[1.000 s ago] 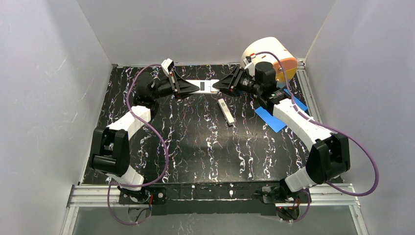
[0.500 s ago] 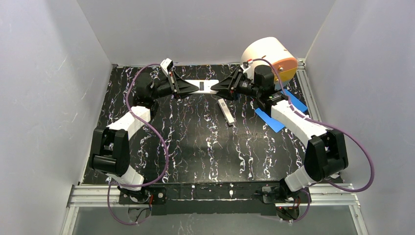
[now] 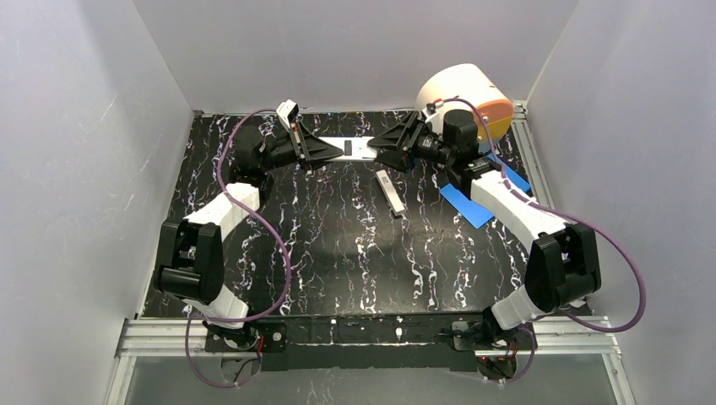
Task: Load the batteries into the remote control
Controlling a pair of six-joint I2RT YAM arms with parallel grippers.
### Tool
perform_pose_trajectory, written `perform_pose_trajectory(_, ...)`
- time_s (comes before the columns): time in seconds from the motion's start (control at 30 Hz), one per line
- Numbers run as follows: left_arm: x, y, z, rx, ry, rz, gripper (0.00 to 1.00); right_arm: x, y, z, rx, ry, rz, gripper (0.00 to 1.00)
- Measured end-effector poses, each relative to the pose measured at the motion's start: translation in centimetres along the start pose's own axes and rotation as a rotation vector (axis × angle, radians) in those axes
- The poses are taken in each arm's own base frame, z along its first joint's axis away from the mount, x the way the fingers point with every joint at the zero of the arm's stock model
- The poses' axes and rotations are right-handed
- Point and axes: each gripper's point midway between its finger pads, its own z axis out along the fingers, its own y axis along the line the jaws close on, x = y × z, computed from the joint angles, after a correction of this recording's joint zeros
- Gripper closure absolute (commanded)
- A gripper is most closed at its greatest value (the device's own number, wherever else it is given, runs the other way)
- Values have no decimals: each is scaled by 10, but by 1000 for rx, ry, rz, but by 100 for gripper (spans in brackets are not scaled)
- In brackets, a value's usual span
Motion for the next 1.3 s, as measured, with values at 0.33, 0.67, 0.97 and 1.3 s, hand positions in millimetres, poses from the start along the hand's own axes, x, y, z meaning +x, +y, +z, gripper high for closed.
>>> perform_pose_trajectory(0.33, 0, 0, 0, 0, 1, 0, 100, -18, 19, -4, -20, -52, -97, 52)
perform_pose_trajectory(0.67, -1, 5, 1, -7, -1, -9, 100, -11, 6, -4, 45, 2, -99, 75)
perform_pose_trajectory(0.97, -2, 9, 2, -13, -5, -13, 100, -12, 14, -9, 84, 14, -136, 81)
perform_pose_trajectory(1.3, -2, 17, 3, -18, 5, -32, 100, -7, 8, -6, 91, 57, -133, 92)
